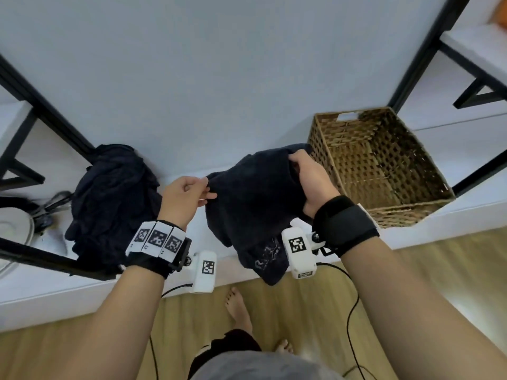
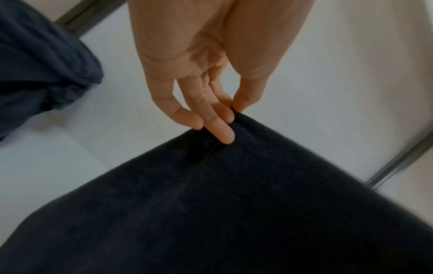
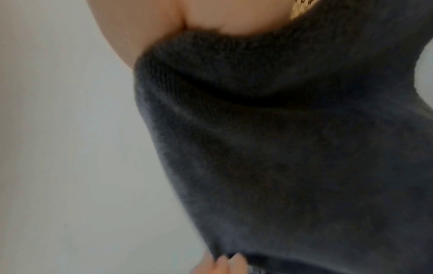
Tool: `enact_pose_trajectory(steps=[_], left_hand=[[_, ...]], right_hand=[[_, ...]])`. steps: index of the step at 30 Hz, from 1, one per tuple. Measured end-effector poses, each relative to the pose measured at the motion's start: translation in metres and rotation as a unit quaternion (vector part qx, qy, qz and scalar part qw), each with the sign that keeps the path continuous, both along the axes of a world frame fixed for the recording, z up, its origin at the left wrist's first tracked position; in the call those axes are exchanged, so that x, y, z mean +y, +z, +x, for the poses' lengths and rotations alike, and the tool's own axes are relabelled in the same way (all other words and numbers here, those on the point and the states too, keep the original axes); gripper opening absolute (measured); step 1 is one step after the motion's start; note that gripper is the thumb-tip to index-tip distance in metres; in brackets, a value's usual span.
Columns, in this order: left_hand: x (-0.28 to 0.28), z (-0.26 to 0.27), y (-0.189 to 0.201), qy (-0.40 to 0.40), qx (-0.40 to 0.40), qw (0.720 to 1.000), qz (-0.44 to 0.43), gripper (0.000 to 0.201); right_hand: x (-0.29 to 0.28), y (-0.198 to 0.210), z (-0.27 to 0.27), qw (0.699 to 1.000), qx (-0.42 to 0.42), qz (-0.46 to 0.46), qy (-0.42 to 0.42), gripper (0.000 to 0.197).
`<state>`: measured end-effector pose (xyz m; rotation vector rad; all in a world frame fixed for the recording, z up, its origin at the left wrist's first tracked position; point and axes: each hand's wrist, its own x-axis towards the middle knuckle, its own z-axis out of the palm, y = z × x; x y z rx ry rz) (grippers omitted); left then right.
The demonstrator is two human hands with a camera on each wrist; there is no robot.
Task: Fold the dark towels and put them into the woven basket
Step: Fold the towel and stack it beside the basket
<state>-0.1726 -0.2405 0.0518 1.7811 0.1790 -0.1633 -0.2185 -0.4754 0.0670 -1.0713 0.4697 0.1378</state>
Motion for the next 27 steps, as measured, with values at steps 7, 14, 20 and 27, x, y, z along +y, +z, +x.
enact_pose_trajectory(steps=[7,14,20,27], left_hand=[[-0.014,-0.025,-0.022,-0.05,-0.042,0.996,0.059,0.011],[-0.026,-0.047,0.003,-0.221,-0.117,0.967,0.045,0.029],[-0.01,-0.076,-0.073,-0.309,0.006,0.925,0.222,0.061],[-0.017,-0.065,-0.088,-0.062,-0.026,0.983,0.17,0.012]], right_hand=[[0.022,0.017,-0.02,0.995,-0.034,-0.089,0.024,0.029],[0.039,0.008,-0.029,0.997,-0.049,0.031,-0.043,0.009],[0.053,0.007,-0.038,0.982,-0.05,0.155,-0.095,0.01],[0.06,0.011,-0.029,0.98,-0.036,0.139,-0.14,0.008]])
